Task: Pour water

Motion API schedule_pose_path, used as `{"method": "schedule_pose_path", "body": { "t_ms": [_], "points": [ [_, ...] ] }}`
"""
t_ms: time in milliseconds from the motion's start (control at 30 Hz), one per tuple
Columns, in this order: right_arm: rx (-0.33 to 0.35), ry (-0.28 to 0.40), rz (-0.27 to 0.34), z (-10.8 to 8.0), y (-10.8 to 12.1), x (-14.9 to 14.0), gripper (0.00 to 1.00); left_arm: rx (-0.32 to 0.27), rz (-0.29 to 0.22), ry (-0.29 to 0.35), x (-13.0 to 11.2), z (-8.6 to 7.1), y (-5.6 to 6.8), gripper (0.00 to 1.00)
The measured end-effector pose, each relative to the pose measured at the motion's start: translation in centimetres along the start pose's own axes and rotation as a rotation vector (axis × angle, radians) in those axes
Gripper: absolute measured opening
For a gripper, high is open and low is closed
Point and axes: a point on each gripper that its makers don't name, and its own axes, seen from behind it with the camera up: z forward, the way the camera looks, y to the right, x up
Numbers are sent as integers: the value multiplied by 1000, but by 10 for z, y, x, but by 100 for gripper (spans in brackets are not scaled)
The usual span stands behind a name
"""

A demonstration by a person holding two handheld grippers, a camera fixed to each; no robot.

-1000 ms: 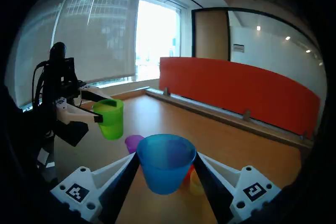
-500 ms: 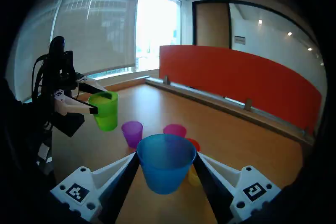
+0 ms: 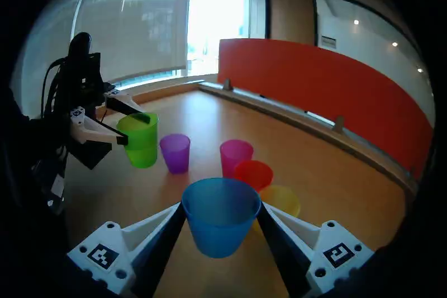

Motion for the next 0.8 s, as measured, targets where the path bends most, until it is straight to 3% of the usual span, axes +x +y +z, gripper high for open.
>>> {"method": "schedule_pose_path", "body": {
  "t_ms": [800],
  "points": [
    [37,-77,-10,26,4,-44,92,-22,22,-120,-62,26,6,88]
  ]
}}
